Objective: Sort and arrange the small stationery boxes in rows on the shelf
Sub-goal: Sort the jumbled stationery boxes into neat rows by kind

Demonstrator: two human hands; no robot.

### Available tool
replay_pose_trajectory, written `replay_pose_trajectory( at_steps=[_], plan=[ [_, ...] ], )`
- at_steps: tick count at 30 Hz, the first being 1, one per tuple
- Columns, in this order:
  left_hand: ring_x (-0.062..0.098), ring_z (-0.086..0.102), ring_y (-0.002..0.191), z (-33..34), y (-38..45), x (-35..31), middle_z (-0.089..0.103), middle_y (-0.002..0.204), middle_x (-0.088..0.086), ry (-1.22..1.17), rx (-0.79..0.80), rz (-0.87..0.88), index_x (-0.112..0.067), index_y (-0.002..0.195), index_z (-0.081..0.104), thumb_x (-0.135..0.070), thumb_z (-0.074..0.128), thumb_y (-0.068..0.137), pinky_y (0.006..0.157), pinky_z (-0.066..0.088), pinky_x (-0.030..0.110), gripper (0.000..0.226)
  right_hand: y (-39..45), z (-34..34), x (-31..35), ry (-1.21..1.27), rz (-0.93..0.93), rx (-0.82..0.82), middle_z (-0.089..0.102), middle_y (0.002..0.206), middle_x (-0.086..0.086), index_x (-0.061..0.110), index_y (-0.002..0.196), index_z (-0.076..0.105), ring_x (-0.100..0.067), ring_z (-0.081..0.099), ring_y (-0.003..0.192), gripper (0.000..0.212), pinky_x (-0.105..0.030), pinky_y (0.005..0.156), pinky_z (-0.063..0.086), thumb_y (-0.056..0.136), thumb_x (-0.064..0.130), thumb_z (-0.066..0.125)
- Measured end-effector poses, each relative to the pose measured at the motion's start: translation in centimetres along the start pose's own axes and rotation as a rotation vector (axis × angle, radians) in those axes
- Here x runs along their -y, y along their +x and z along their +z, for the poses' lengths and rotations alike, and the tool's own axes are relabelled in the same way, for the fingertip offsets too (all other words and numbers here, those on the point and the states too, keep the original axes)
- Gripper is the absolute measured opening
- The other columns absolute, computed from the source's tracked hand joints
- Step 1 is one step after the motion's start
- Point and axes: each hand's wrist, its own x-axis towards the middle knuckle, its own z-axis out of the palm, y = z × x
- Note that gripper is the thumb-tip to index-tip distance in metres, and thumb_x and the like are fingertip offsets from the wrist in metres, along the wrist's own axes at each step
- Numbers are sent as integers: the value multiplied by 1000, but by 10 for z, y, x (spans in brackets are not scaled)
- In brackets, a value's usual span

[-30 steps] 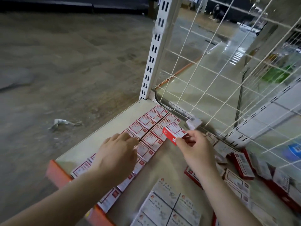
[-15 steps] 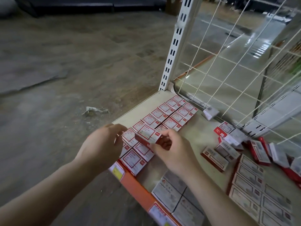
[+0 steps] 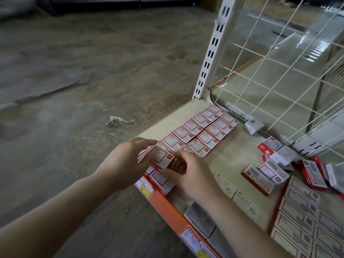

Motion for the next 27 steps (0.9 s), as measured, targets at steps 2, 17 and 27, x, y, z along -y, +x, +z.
replay_pose_trajectory(
  at_steps=[2,17,27],
  plan=[
    [7,48,119,-1,4,-1,51,133,-10,18,45,56,-25,131,52,-24,53,92,94,34,17,39,1,-6,-1,2,0,15,60,107,8,23,114,57,-8,56,101,41,-22,85,49,78,37,71],
    [6,40,126,-17,35,-12,42,140,-13,436,463,264,-33,138,38,-32,55,90,106,35,28,51,-7,-9,-16,-219,-58,-49,45,109,5,17,118,59,-9,48,99,37,-10,77,43,84,25,66],
    [12,46,121,-31,34,5,48,135,-7,536,476,258,-29,133,46,-32,54,91,102,39,31,43,5,-4,-7,-343,-218,-45,48,121,3,15,126,54,-13,38,113,43,-13,87,27,85,21,65]
  ],
)
